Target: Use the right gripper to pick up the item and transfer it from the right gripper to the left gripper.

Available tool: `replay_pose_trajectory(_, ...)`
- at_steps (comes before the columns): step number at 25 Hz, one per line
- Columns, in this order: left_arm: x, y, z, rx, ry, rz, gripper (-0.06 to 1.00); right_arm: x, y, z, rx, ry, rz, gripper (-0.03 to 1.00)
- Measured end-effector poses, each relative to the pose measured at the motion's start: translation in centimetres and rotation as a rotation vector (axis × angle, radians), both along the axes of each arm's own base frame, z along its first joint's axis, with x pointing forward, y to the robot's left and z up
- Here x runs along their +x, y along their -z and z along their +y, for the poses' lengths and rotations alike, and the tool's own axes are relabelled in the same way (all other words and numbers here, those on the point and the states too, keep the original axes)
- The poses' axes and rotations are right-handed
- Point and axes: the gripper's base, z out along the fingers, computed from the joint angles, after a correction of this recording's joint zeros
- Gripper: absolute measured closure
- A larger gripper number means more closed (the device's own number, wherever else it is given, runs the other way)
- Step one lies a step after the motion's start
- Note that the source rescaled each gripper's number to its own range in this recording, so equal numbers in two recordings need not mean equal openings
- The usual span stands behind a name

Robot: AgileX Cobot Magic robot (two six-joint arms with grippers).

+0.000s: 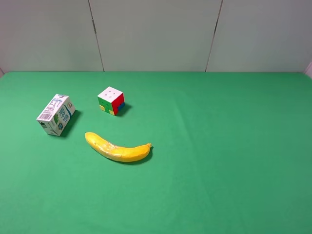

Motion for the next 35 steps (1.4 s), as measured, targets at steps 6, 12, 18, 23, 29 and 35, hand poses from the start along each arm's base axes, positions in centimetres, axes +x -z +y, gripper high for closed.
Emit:
replay_pose_trajectory(6,-1.4,0.1,-0.2,0.001,0.061,-0.073,-0.05,0.0,0.0,0.0,0.0,0.0,0.0,-0.03)
replay_pose_trajectory(12,-2.0,2.4,-0.7,-0.032,0.066,-0.137,-0.05,0.0,0.0,0.0,0.0,0.0,0.0,-0.03)
replay_pose_trajectory(18,-2.0,4.2,-1.2,-0.045,0.098,-0.176,-0.06,0.0,0.0,0.0,0.0,0.0,0.001,-0.03)
replay_pose_trajectory(23,-1.9,4.2,-1.3,-0.045,0.106,-0.183,-0.06,0.0,0.0,0.0,0.0,0.0,0.001,-0.03)
replay_pose_trajectory(29,-2.0,4.2,-1.1,-0.033,0.128,-0.184,-0.06,0.0,0.0,0.0,0.0,0.0,0.001,-0.03)
replay_pose_trajectory(35,-2.0,4.2,-1.1,-0.032,0.127,-0.185,-0.06,0.0,0.0,0.0,0.0,0.0,0.001,-0.03)
